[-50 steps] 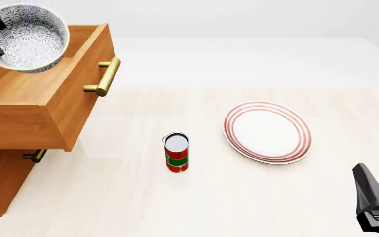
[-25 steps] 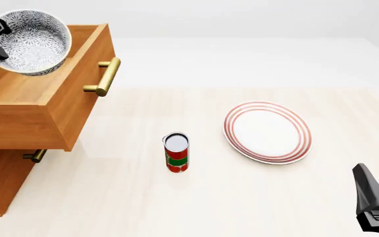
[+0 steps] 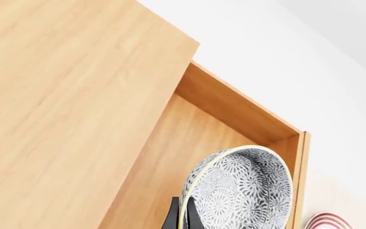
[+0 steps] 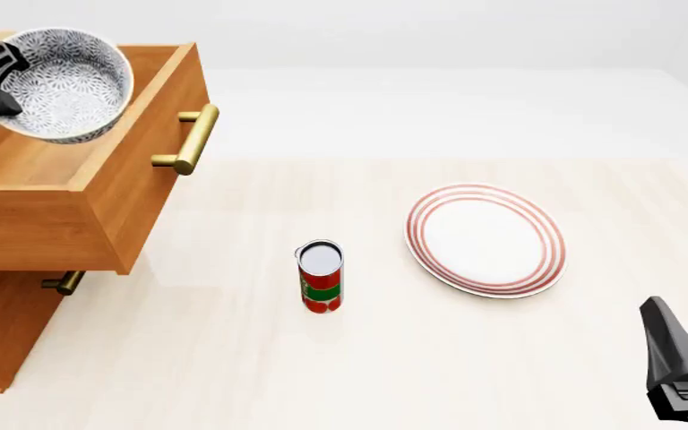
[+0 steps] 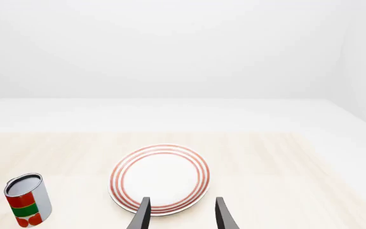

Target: Put the bowl in the top drawer of the cabinet.

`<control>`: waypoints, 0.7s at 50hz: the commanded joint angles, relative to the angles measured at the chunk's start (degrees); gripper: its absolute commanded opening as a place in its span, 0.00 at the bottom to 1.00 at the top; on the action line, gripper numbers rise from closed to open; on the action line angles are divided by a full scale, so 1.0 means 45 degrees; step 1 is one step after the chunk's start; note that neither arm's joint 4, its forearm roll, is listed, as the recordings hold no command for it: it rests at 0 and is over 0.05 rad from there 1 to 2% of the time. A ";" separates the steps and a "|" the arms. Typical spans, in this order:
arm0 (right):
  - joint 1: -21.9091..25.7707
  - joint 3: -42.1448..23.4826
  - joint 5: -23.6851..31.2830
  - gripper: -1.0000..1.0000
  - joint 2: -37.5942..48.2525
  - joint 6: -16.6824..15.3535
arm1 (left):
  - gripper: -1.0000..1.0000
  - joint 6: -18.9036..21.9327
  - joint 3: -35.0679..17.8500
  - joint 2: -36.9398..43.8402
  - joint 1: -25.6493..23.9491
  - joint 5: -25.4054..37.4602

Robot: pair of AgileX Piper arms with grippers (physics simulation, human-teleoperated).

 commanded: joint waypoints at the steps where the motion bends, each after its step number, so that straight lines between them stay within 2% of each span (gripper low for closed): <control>1: 0.0000 0.0000 0.0000 1.00 0.0000 0.0000 | 0.00 0.0025 -0.0017 0.0101 0.0055 -0.0142; 35: 0.0000 0.0000 0.0000 1.00 0.0000 0.0000 | 0.00 0.0017 0.0026 0.0557 0.0148 -0.0407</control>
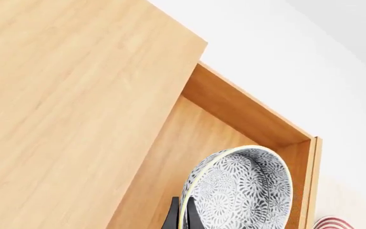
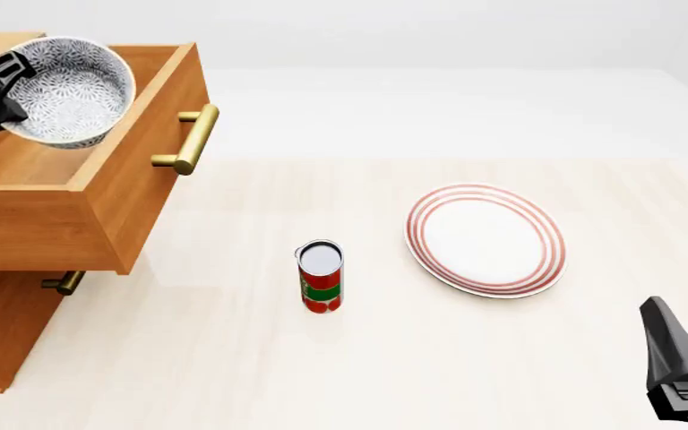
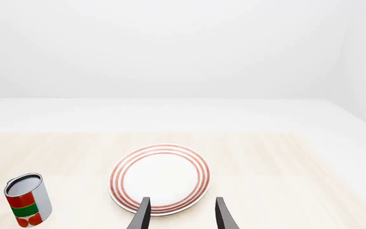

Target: Put the bowl in the top drawer of the cabinet.

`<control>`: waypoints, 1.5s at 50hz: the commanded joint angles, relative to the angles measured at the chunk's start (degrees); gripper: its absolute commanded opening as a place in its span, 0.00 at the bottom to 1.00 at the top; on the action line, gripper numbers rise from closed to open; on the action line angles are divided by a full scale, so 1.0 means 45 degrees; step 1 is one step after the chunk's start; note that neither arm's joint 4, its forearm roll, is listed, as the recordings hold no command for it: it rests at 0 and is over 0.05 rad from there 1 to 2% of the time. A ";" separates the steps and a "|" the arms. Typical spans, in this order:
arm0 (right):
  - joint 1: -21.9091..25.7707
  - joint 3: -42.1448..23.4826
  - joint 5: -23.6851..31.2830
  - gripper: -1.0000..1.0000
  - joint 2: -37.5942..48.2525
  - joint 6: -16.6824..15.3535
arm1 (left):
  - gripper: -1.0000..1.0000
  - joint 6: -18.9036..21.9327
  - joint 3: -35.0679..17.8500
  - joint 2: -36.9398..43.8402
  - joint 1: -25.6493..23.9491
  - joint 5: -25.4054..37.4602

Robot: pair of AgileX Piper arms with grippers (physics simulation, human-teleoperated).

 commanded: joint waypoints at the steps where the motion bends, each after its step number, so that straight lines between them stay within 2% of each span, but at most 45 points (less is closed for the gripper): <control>1: 0.0000 0.0000 0.0000 1.00 0.0000 0.0000 | 0.00 0.0061 -0.0060 0.0117 0.0014 -0.0117; 75: 0.0000 0.0000 0.0000 1.00 0.0000 0.0000 | 0.00 0.0180 0.0283 0.0406 0.0096 -0.0555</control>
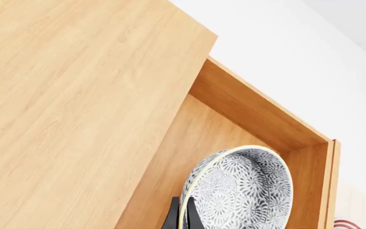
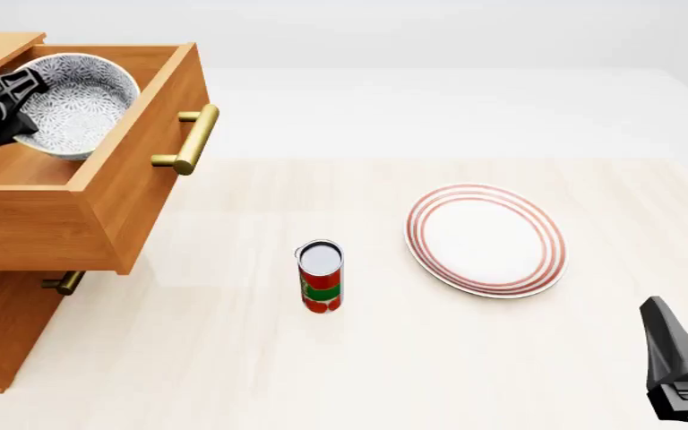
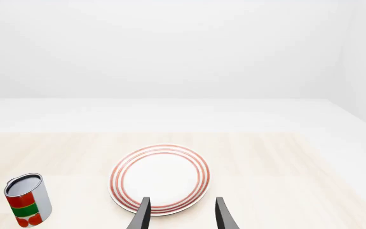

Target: Put the bowl in the top drawer of the cabinet.

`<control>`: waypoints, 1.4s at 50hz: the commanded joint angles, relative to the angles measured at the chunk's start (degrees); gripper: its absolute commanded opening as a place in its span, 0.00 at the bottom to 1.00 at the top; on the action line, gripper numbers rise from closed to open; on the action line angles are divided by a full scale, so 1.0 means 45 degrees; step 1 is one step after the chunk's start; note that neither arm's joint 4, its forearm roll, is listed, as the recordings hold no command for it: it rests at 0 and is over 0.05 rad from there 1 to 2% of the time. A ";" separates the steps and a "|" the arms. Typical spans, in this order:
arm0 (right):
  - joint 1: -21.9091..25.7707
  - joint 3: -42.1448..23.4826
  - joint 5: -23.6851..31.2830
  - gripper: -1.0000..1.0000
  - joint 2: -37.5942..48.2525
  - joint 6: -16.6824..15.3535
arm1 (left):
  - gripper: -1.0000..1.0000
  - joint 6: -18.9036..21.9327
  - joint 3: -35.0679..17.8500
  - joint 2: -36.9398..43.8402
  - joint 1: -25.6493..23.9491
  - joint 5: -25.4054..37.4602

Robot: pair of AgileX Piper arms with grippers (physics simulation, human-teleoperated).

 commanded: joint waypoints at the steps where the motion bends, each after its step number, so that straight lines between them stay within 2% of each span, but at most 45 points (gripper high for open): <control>1: 0.0000 0.0000 0.0000 1.00 0.0000 0.0000 | 0.00 0.0224 -0.0133 -0.0120 -0.0003 -0.0022; 3: 0.0000 0.0000 0.0000 1.00 0.0000 0.0000 | 0.00 0.0312 -0.0222 -0.0124 -0.0074 0.0017; 4: 0.0000 0.0000 0.0000 1.00 0.0000 0.0000 | 1.00 0.0305 -0.0324 -0.0169 -0.0012 0.0002; 30: 0.0000 0.0000 0.0000 1.00 0.0000 0.0000 | 1.00 0.0515 -0.0772 -0.0887 -0.0201 0.0604; 46: 0.0000 0.0000 0.0000 1.00 0.0000 0.0000 | 1.00 0.0655 -0.1251 -0.2527 -0.0394 0.1702; 64: 0.0000 0.0000 0.0000 1.00 0.0000 0.0000 | 1.00 0.0113 -0.1058 -0.4913 -0.1959 0.2417; 70: 0.0000 0.0000 0.0000 1.00 0.0000 0.0000 | 1.00 -0.0371 -0.0520 -0.5730 -0.2452 0.2389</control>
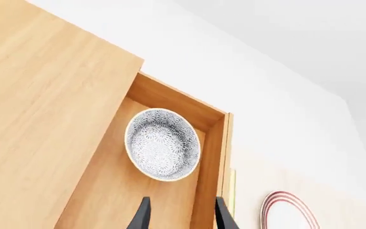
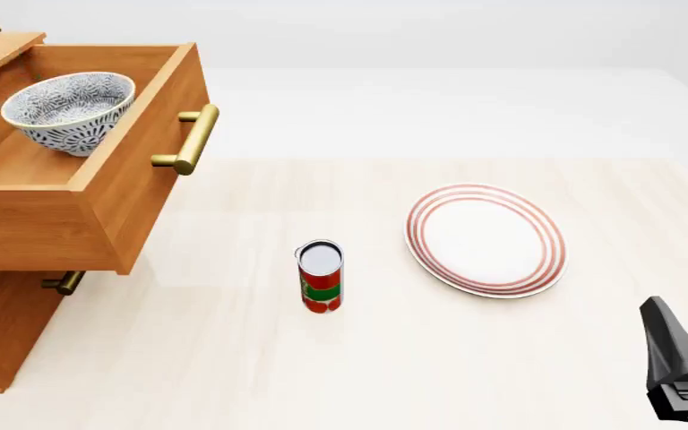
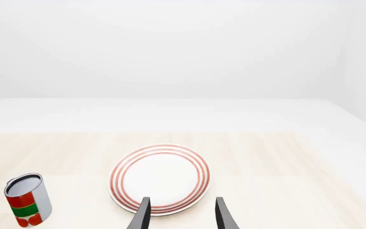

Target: Put the bowl in the top drawer of the cabinet.

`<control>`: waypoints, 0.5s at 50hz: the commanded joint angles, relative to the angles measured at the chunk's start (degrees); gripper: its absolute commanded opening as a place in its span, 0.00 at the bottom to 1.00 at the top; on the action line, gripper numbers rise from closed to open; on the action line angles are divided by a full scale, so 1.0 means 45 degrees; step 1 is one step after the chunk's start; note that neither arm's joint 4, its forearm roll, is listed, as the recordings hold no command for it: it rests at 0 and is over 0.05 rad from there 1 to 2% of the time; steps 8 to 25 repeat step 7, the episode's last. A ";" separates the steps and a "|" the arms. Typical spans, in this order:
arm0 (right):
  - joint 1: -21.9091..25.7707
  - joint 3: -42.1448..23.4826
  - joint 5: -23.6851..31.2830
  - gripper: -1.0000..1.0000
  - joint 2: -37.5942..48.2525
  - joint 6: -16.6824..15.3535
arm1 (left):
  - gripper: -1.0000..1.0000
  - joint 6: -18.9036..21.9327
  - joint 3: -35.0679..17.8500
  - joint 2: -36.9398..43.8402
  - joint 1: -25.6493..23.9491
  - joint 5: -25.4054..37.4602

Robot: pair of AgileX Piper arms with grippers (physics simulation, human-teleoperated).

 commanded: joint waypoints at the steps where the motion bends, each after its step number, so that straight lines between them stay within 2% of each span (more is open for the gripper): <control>1: 0.0000 0.0000 0.0000 1.00 0.0000 0.0000 | 1.00 -0.0684 0.0611 -0.1496 -0.0996 0.0168; 6: 0.0000 0.0000 0.0000 1.00 0.0000 0.0000 | 1.00 -0.1183 0.1428 -0.2035 -0.1557 -0.0180; 7: 0.0000 0.0000 0.0000 1.00 0.0000 0.0000 | 1.00 -0.1582 0.1897 -0.2325 -0.1921 -0.0438; 25: 0.0000 0.0000 0.0000 1.00 0.0000 0.0000 | 1.00 -0.1582 0.1897 -0.2325 -0.1921 -0.0438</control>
